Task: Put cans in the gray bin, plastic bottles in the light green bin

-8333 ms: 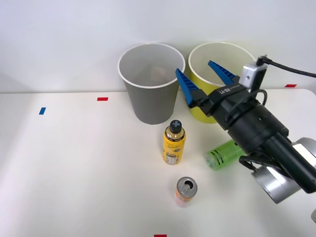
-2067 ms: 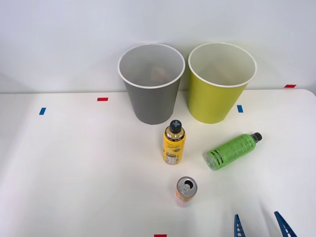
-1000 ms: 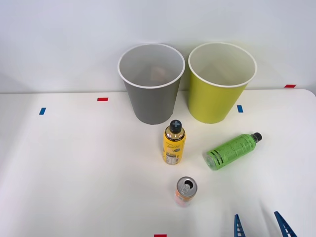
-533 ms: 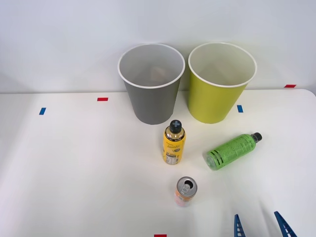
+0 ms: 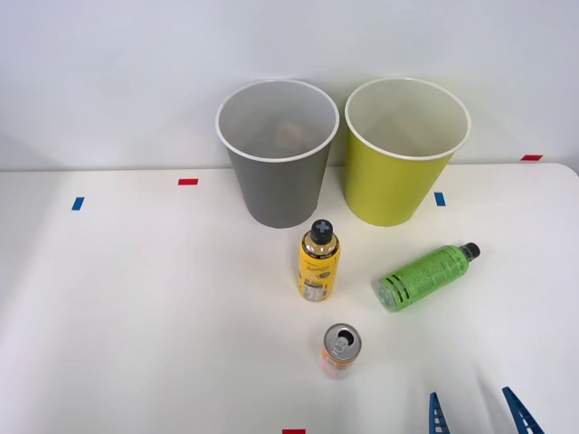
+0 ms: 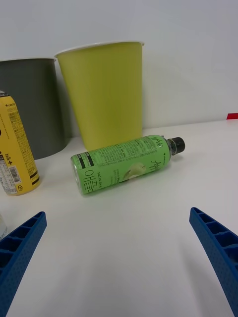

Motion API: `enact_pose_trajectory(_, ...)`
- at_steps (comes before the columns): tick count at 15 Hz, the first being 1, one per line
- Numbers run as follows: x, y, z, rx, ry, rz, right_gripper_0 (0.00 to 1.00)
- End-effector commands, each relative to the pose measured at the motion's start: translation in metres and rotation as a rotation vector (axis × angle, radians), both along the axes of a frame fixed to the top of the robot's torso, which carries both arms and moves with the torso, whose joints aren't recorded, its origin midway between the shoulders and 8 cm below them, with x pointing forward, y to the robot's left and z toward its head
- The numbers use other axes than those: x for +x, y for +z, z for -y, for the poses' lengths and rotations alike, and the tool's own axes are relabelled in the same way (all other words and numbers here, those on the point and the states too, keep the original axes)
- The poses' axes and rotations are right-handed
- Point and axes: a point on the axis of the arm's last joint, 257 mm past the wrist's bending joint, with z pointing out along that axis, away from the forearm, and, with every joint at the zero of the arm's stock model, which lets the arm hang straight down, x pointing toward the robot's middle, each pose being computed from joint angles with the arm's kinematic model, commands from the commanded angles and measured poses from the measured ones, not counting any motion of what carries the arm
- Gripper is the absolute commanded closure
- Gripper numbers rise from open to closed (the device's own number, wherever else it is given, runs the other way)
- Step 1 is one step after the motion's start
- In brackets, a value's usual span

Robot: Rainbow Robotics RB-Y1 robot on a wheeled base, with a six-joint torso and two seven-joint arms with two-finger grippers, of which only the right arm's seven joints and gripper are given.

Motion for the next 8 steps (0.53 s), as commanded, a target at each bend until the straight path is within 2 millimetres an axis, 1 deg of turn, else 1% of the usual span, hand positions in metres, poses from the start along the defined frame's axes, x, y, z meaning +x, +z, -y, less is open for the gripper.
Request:
enact_pose_trajectory(1,0.0,0.0,0.0,0.0,0.0,0.0,0.0)
enact_pose_trajectory(8,0.0,0.0,0.0,0.0,0.0,0.0,0.0)
